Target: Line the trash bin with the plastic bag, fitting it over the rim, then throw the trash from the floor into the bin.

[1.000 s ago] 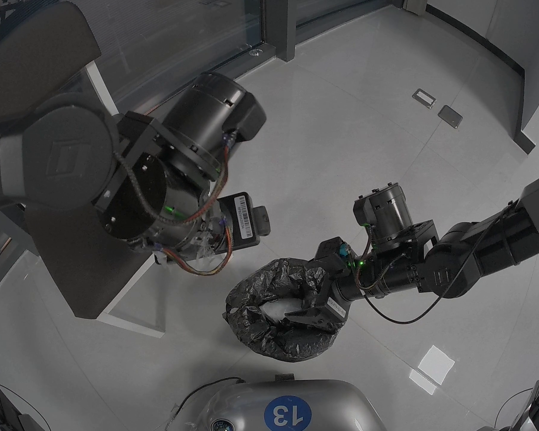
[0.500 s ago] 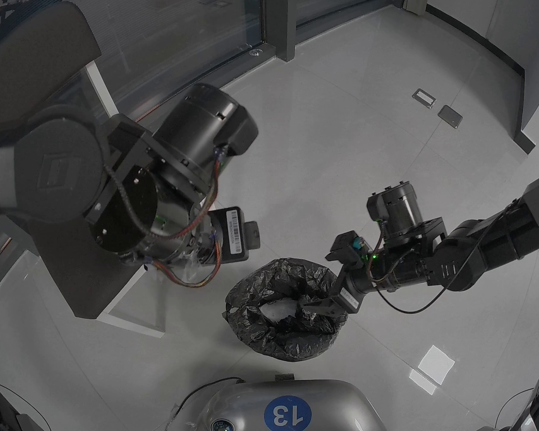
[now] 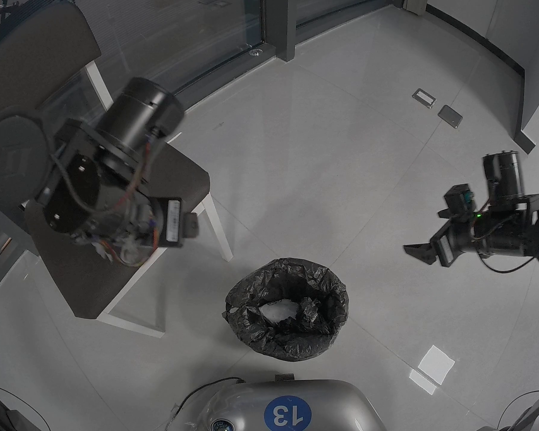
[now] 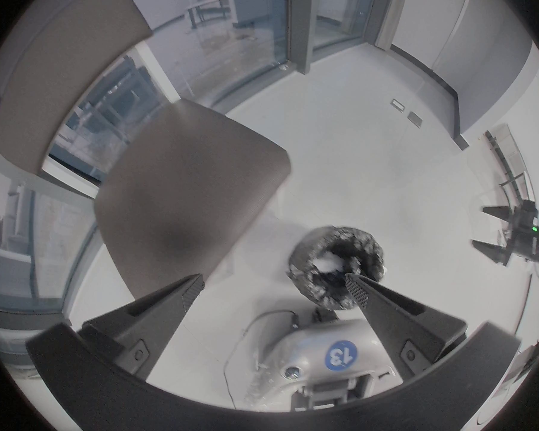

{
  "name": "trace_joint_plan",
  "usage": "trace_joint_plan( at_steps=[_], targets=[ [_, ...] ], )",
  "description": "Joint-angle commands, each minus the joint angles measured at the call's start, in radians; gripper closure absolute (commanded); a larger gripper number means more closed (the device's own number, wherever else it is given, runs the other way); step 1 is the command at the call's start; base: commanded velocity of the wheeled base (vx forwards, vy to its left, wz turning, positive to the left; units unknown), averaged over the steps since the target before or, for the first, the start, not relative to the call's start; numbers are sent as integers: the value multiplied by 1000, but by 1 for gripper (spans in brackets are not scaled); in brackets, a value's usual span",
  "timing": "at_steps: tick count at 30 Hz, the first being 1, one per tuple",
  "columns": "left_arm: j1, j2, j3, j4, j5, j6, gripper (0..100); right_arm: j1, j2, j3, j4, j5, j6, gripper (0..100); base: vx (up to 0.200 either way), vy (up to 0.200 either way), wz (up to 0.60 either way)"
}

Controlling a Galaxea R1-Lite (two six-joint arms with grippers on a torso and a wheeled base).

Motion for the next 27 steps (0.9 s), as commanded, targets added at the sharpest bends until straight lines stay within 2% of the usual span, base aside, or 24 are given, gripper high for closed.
trace_joint_plan(
  at_steps=[1,3,5,6,9,10,12,16,18,19,21,27],
  targets=[
    [208,-199,-13,-60,27,187,0,-119,-349,75,107,-114,8,0,0,0,0],
    [237,-243,-21,-86,31,226,0,-136,-431,72,162,-187,14,0,0,0,0],
    [251,-294,-32,-89,31,252,0,-181,-521,70,211,-213,16,0,0,0,0],
    [252,-306,-35,-86,31,256,0,-191,-546,70,223,-216,16,0,0,0,0],
    [249,-423,-52,-29,80,276,0,-262,-754,66,377,-222,16,0,0,0,0],
    [249,-423,-52,-29,80,276,0,-262,-754,66,377,-222,16,0,0,0,0],
    [243,-538,-39,34,122,263,0,-296,-922,63,492,-219,22,0,0,0,0],
    [255,-690,5,55,123,218,0,-305,-1103,113,547,-210,80,0,0,0,0],
    [289,-823,77,104,123,224,0,-300,-1238,193,550,-206,120,0,0,0,0],
    [289,-823,77,104,123,224,0,-300,-1238,193,550,-206,120,0,0,0,0],
    [349,-963,146,209,125,232,0,-302,-1408,277,561,-206,131,0,0,0,0],
    [488,-1162,235,400,123,249,0,-314,-1581,302,779,-217,145,0,0,0,0]
  ],
)
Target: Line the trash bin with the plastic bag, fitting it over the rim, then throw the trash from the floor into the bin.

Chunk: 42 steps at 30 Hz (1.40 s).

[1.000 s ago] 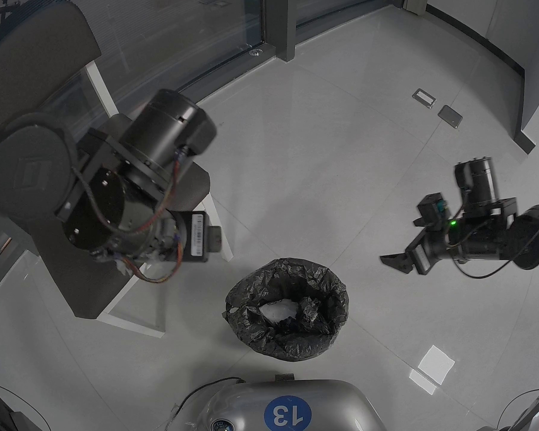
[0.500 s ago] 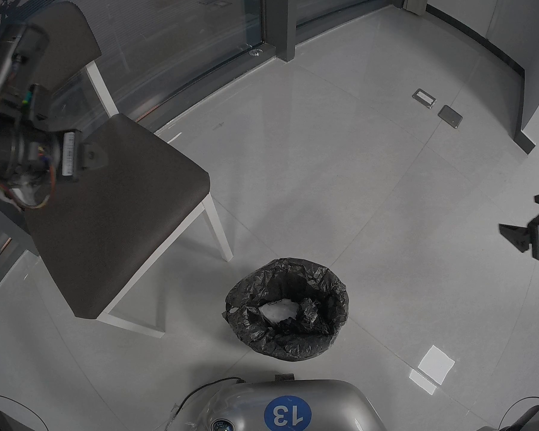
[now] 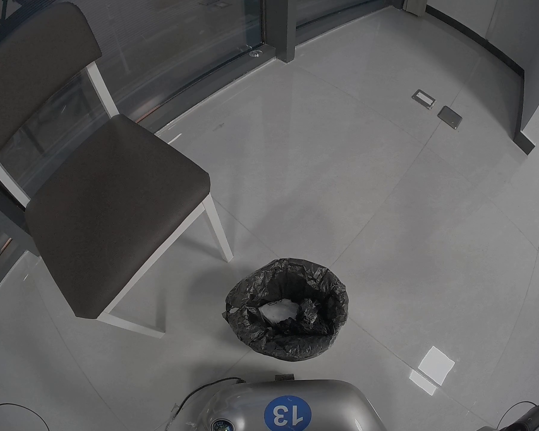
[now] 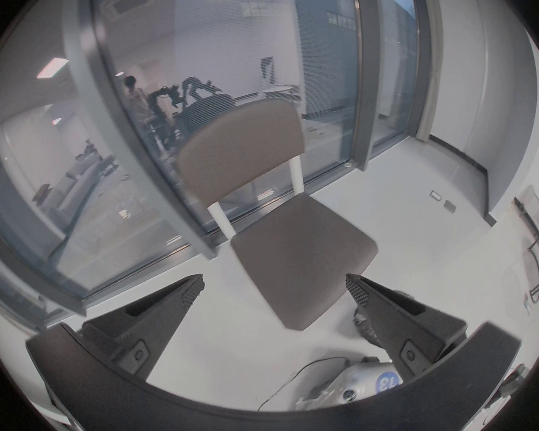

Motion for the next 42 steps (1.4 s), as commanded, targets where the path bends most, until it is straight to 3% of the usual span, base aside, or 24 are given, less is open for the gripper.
trace_joint_plan(
  at_steps=[1,5,9,11,13,14,15,18,21,26,29,33,42],
  targets=[
    [189,-393,169,208,11,17,0,-31,-355,119,191,-10,65,0,0,0,0],
    [278,-519,233,243,8,73,0,-31,-357,214,79,-7,171,0,0,0,0],
    [327,-622,295,247,5,100,0,-31,-357,366,-97,-36,180,0,0,0,0],
    [324,-694,370,232,-24,137,0,-31,-357,521,-275,-85,166,0,0,0,0],
    [294,-737,425,188,-70,160,0,-31,-357,657,-445,-90,149,0,0,0,0],
    [291,-740,428,183,-73,160,0,-31,-357,668,-459,-90,148,0,0,0,0],
    [243,-769,500,117,-93,163,0,-31,-358,710,-536,-91,136,0,0,0,0],
    [231,-777,635,-15,-98,146,0,-29,-358,708,-467,-109,128,0,0,0,0],
    [232,-777,778,-164,-87,131,0,-31,-358,710,-482,-157,116,0,0,0,0],
    [232,-777,971,-371,-49,137,0,-29,-358,710,-482,-166,120,0,0,0,0],
    [226,-779,1148,-635,-105,225,0,-29,-358,710,-482,-168,145,0,0,0,0],
    [225,-775,1352,-860,-185,280,0,-31,-358,710,-482,-165,180,0,0,0,0],
    [202,-775,1367,-898,-204,284,0,-29,-358,710,-482,-165,171,0,0,0,0]
  ],
)
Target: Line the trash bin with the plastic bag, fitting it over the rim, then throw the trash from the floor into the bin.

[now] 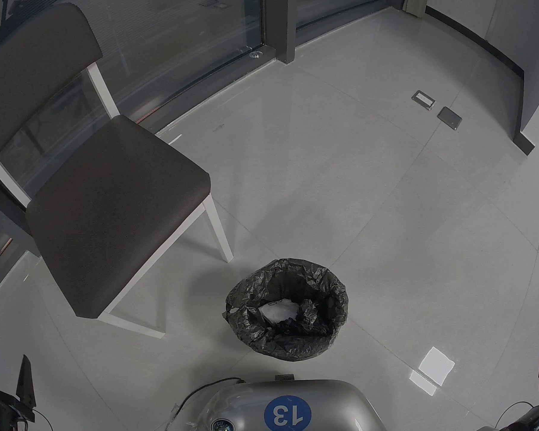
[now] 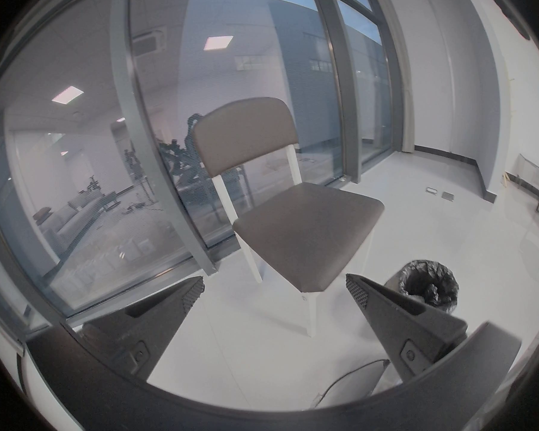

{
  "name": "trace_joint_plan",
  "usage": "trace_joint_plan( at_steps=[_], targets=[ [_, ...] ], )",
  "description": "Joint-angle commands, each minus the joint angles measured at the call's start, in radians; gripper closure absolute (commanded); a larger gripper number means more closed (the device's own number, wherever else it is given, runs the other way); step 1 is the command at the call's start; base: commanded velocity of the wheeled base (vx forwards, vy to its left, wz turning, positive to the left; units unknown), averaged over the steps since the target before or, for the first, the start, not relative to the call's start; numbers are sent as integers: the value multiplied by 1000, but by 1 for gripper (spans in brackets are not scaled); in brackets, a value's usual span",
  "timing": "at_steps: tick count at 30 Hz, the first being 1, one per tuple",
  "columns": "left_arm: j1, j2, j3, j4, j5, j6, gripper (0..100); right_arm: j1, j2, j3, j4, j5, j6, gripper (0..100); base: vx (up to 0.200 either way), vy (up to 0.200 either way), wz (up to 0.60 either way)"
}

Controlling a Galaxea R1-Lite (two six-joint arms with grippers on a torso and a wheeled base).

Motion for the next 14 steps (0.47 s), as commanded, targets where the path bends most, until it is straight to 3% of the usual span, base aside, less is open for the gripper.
trace_joint_plan(
  at_steps=[1,14],
  targets=[
    [-9,-1,50,-15,-8,-7,0,-1,6,18,1,5,2,0,0,0,0],
    [-9,-1,51,-16,-6,-56,0,0,2,18,3,10,20,0,0,0,0]
  ],
)
